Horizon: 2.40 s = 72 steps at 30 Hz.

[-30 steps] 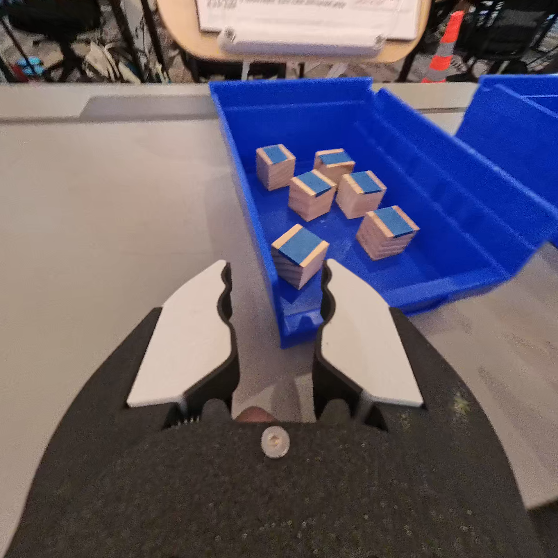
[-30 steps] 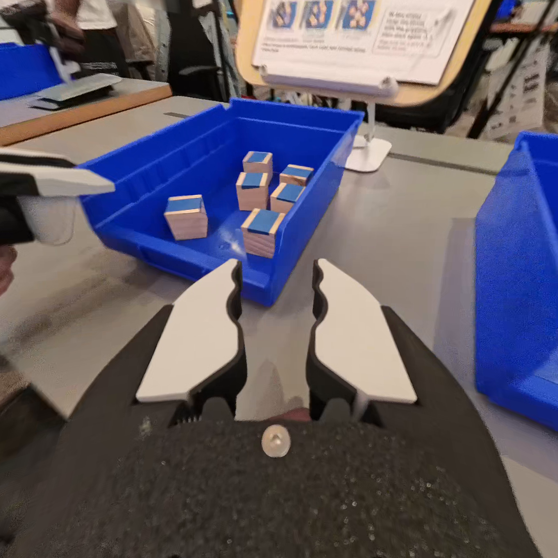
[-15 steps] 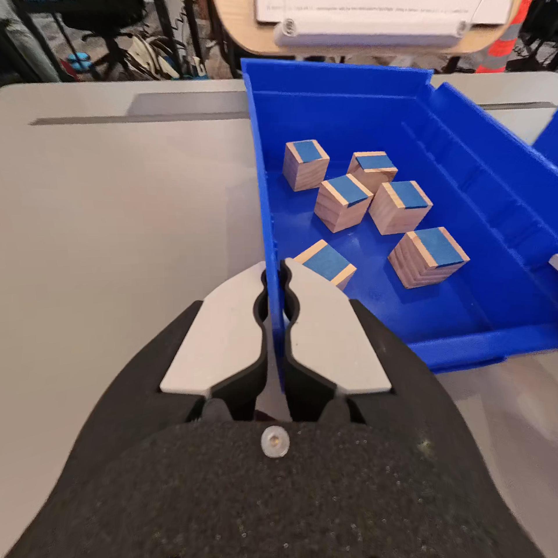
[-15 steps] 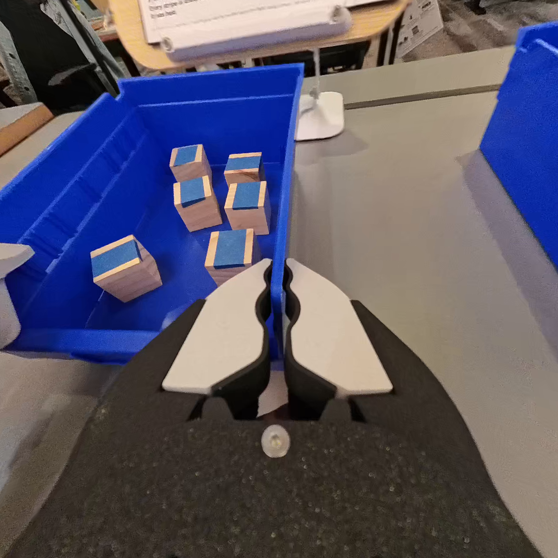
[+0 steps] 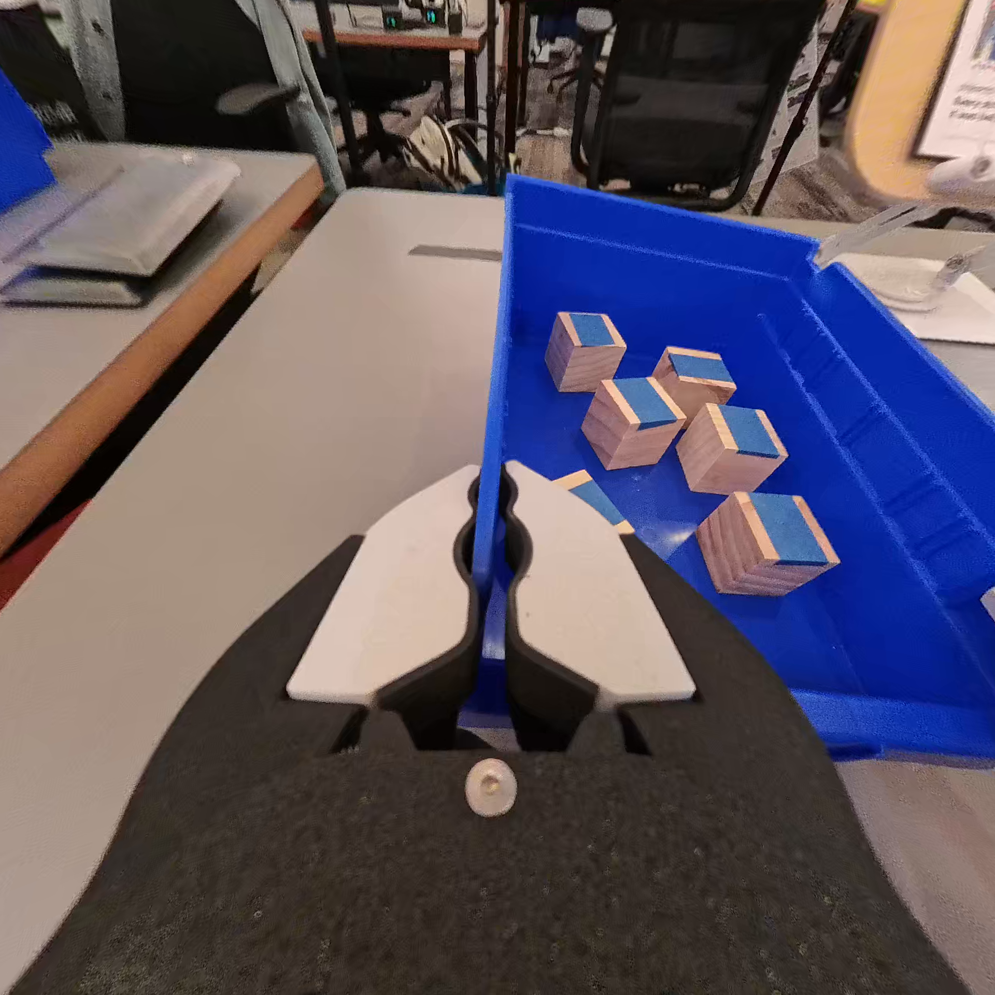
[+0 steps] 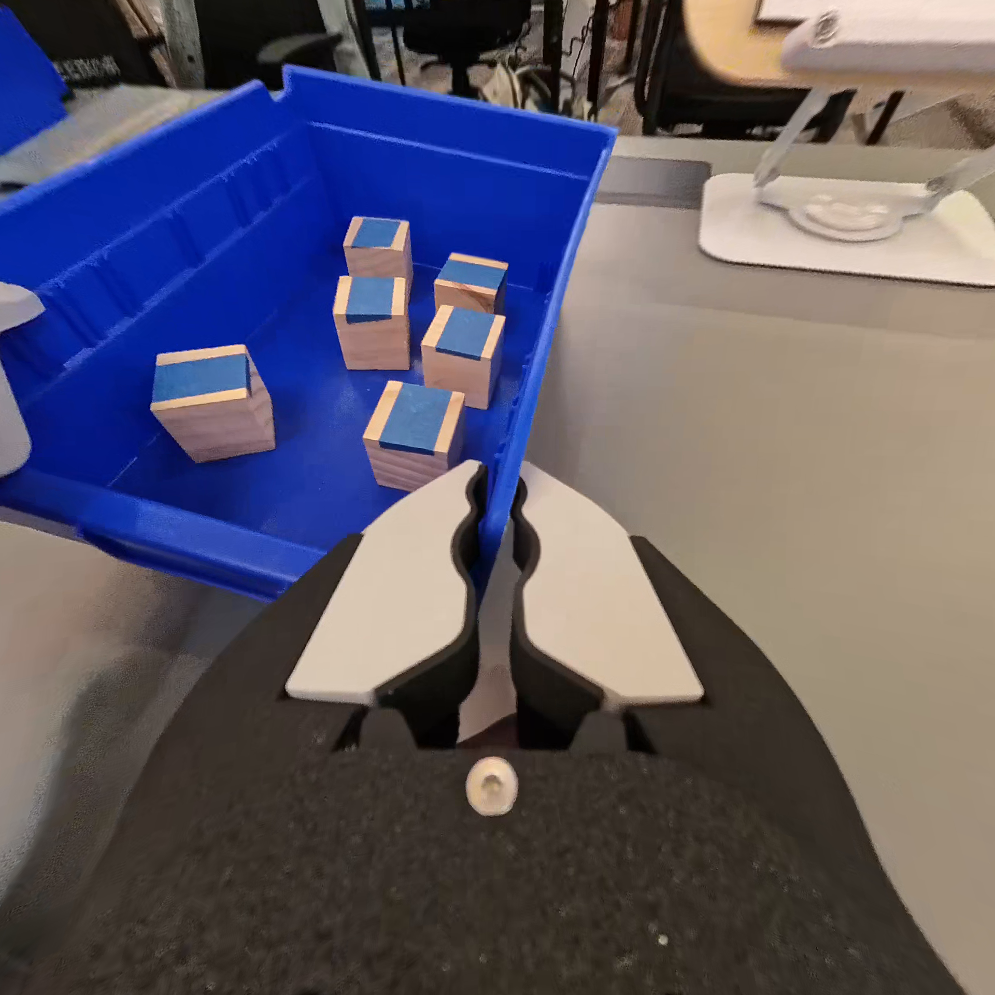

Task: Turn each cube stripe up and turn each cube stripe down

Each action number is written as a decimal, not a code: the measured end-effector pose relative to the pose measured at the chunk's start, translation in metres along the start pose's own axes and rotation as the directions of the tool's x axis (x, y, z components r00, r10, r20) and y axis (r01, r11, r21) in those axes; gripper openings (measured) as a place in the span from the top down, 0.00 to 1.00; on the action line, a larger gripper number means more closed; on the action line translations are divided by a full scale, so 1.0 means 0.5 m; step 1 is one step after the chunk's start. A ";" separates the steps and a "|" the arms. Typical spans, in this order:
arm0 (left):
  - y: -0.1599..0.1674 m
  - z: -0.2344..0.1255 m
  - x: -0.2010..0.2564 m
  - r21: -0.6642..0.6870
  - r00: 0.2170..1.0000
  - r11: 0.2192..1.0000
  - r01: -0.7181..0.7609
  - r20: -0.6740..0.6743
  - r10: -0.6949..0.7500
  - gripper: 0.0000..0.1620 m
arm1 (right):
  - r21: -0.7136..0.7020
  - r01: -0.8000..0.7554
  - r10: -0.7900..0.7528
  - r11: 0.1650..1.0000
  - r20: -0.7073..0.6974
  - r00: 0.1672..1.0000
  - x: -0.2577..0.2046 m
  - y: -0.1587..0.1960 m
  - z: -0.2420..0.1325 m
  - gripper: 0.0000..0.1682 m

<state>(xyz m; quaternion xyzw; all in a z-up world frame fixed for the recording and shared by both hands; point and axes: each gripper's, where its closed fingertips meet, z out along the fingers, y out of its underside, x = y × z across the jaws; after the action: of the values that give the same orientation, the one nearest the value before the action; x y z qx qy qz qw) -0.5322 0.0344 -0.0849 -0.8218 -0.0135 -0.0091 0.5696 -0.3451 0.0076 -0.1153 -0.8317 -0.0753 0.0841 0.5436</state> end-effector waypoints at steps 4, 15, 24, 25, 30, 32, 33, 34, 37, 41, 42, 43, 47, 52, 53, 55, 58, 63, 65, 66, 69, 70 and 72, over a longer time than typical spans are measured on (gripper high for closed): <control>0.028 0.031 -0.028 -0.015 0.997 0.998 0.057 -0.049 -0.057 0.99 | 0.010 0.024 -0.024 1.000 0.003 1.000 -0.027 0.002 0.014 0.95; 0.050 0.003 -0.098 -0.081 0.972 0.983 0.162 0.186 -0.145 0.59 | -0.164 0.251 -0.183 0.954 0.344 0.921 -0.011 0.051 -0.046 0.75; -0.040 -0.148 0.310 -0.016 0.930 0.994 0.110 -0.352 -0.108 0.58 | -0.237 0.305 -0.093 0.922 0.629 0.771 0.294 0.098 -0.303 0.72; -0.020 -0.160 0.367 -0.027 0.909 0.997 0.073 -0.408 -0.078 0.59 | -0.222 0.275 -0.074 0.936 0.639 0.766 0.332 0.094 -0.321 0.74; 0.077 -0.215 0.566 -0.117 0.772 0.992 -0.046 -0.634 -0.039 0.94 | -0.024 0.181 -0.148 0.983 0.473 0.868 0.529 0.105 -0.338 0.80; 0.088 -0.217 0.592 -0.169 0.729 0.986 0.010 -0.673 -0.123 0.87 | 0.015 0.104 -0.102 0.994 0.389 0.916 0.576 0.113 -0.340 0.75; 0.092 -0.213 0.595 -0.207 0.716 0.977 0.043 -0.676 -0.175 0.82 | 0.024 0.067 -0.071 0.997 0.354 0.933 0.591 0.115 -0.341 0.74; 0.097 -0.206 0.593 -0.251 0.704 0.965 0.078 -0.671 -0.232 0.78 | 0.029 0.045 -0.052 0.999 0.344 0.937 0.596 0.117 -0.345 0.74; 0.123 -0.191 0.584 -0.380 0.656 0.914 0.143 -0.655 -0.375 0.74 | 0.034 0.028 -0.038 0.999 0.317 0.948 0.610 0.105 -0.352 0.88; 0.149 -0.186 0.568 -0.423 0.633 0.893 0.152 -0.652 -0.417 0.82 | 0.062 -0.042 0.027 0.997 0.226 0.974 0.659 0.091 -0.349 0.94; 0.145 -0.182 0.560 -0.396 0.657 0.903 0.163 -0.640 -0.399 0.82 | 0.068 -0.039 0.024 0.997 0.199 0.980 0.672 0.091 -0.347 1.00; 0.137 -0.176 0.550 -0.351 0.689 0.921 0.167 -0.627 -0.364 0.83 | 0.066 -0.020 0.007 0.998 0.188 0.982 0.679 0.094 -0.345 1.00; 0.107 -0.156 0.487 -0.082 0.873 0.996 0.023 -0.484 -0.060 0.87 | 0.143 0.011 -0.042 0.990 0.215 0.976 0.678 0.074 -0.346 1.00; 0.113 -0.158 0.452 -0.006 0.930 0.974 -0.226 -0.300 0.214 0.82 | 0.177 0.035 -0.074 0.983 0.216 0.974 0.667 0.063 -0.362 0.91; 0.119 -0.161 0.460 -0.021 0.923 0.975 -0.222 -0.327 0.204 0.79 | 0.171 0.052 -0.092 0.984 0.235 0.968 0.659 0.068 -0.361 0.84; 0.135 -0.165 0.474 -0.075 0.908 0.980 -0.184 -0.395 0.140 0.75 | 0.134 0.055 -0.087 0.989 0.245 0.966 0.655 0.083 -0.353 0.79; 0.142 -0.168 0.476 -0.120 0.888 0.983 -0.138 -0.456 0.069 0.67 | 0.105 0.005 -0.036 0.994 0.298 0.954 0.642 0.092 -0.348 0.76; 0.106 -0.207 0.438 -0.082 0.821 0.969 -0.232 -0.551 0.149 0.66 | 0.079 -0.117 0.080 0.990 0.373 0.925 0.634 0.076 -0.359 0.76; 0.084 -0.212 0.388 -0.080 0.776 0.933 -0.351 -0.582 0.243 0.67 | 0.082 -0.142 0.097 0.986 0.404 0.910 0.630 0.065 -0.365 0.77; 0.073 -0.209 0.362 -0.085 0.745 0.903 -0.422 -0.601 0.292 0.67 | 0.079 -0.139 0.094 0.987 0.413 0.906 0.627 0.065 -0.364 0.77; 0.056 -0.182 0.306 -0.051 0.545 0.736 -0.675 -0.707 0.451 0.64 | 0.045 -0.085 0.059 0.995 0.419 0.906 0.619 0.087 -0.352 0.76; 0.049 -0.159 0.291 -0.007 0.471 0.668 -0.744 -0.714 0.518 0.65 | 0.032 -0.068 0.049 0.997 0.417 0.907 0.618 0.094 -0.347 0.76; 0.047 -0.103 0.269 0.024 0.360 0.546 -0.837 -0.729 0.583 0.66 | 0.018 -0.060 0.047 0.998 0.420 0.906 0.616 0.101 -0.342 0.76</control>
<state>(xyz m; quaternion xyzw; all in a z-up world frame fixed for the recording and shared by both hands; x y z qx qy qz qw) -0.3971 -0.0205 -0.0847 -0.7663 0.5551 -0.0494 0.3195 -0.0054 -0.0984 -0.1120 -0.7876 -0.1664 0.2768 0.5248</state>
